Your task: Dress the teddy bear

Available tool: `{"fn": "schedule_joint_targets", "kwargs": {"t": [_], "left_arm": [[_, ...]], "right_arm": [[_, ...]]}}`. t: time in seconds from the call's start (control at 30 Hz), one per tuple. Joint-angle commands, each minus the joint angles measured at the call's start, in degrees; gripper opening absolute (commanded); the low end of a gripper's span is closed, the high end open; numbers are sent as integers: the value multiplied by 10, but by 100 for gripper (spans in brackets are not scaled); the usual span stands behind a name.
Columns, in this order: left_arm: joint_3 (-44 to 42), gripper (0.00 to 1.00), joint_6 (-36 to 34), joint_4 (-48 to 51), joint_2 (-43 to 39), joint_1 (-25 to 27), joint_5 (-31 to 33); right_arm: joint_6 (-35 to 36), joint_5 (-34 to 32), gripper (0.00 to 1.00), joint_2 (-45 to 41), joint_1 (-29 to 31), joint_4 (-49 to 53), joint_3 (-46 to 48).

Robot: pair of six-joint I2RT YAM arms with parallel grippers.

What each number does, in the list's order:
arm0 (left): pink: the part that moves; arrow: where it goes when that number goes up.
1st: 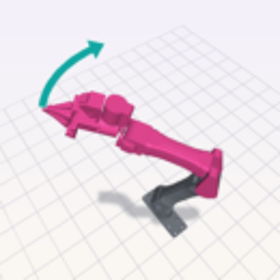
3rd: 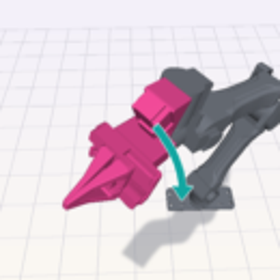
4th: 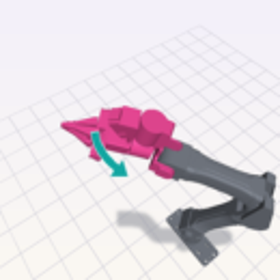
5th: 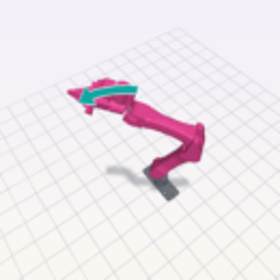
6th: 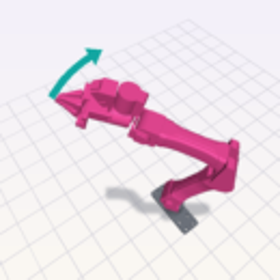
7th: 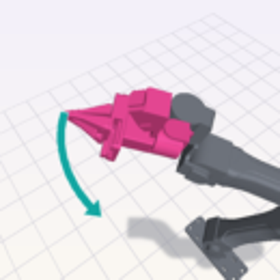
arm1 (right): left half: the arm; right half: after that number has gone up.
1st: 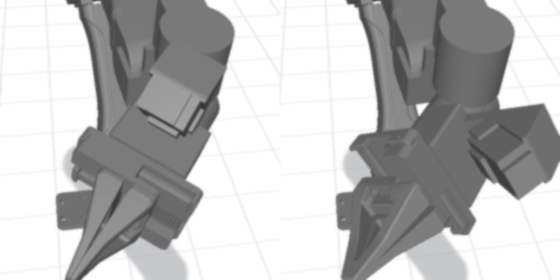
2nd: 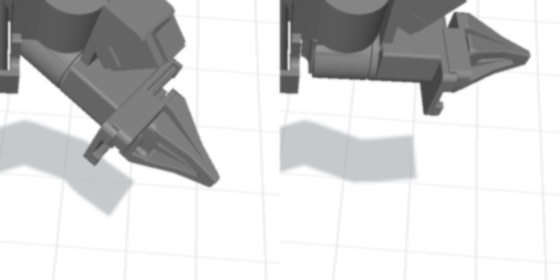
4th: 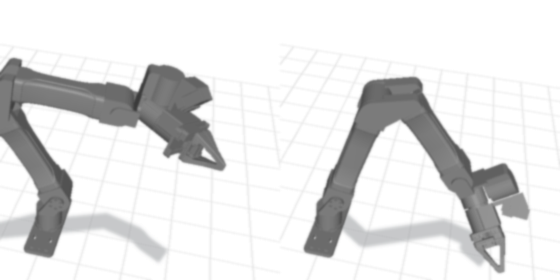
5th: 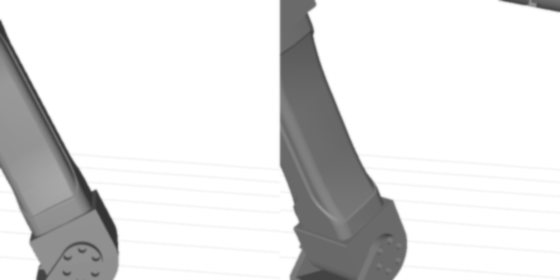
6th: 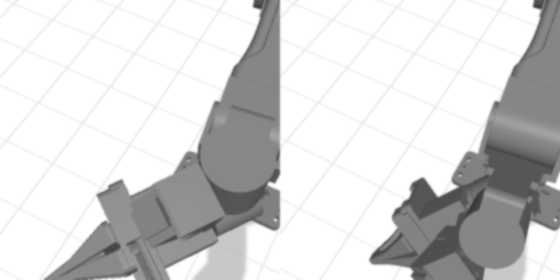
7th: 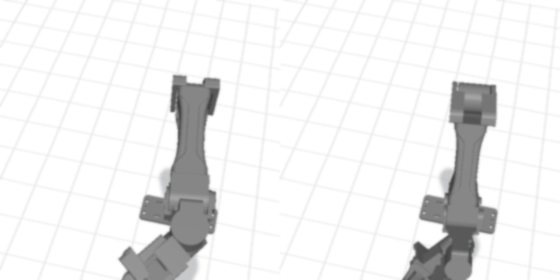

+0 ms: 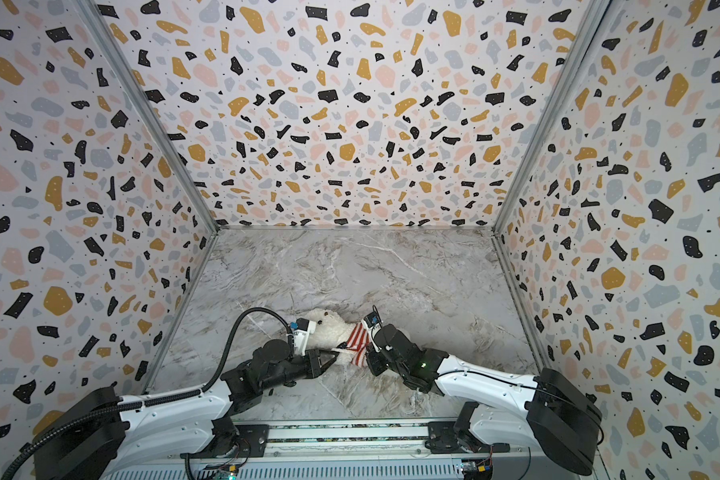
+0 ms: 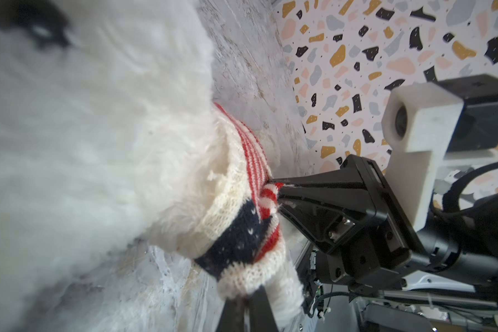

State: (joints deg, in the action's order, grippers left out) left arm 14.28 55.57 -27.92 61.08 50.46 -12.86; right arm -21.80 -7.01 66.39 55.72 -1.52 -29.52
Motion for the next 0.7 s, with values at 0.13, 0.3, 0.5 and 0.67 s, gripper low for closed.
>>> {"fn": "schedule_joint_targets", "kwargs": {"t": [0.13, 0.3, 0.5, 0.67], "left_arm": [[58, 0, -132, 124, 48, -9, 18], [49, 36, -94, 85, 54, -10, 39], [40, 46, -80, 110, -16, -9, 66], [43, 47, -76, 152, -33, 0, 80]], "right_arm": [[-6, -28, 0, 3, 4, 32, 12], [0, -24, 0, 9, 44, -3, 10], [-2, -21, 0, 26, 58, -29, 2], [-3, -18, 0, 46, 65, -42, -9]]}}
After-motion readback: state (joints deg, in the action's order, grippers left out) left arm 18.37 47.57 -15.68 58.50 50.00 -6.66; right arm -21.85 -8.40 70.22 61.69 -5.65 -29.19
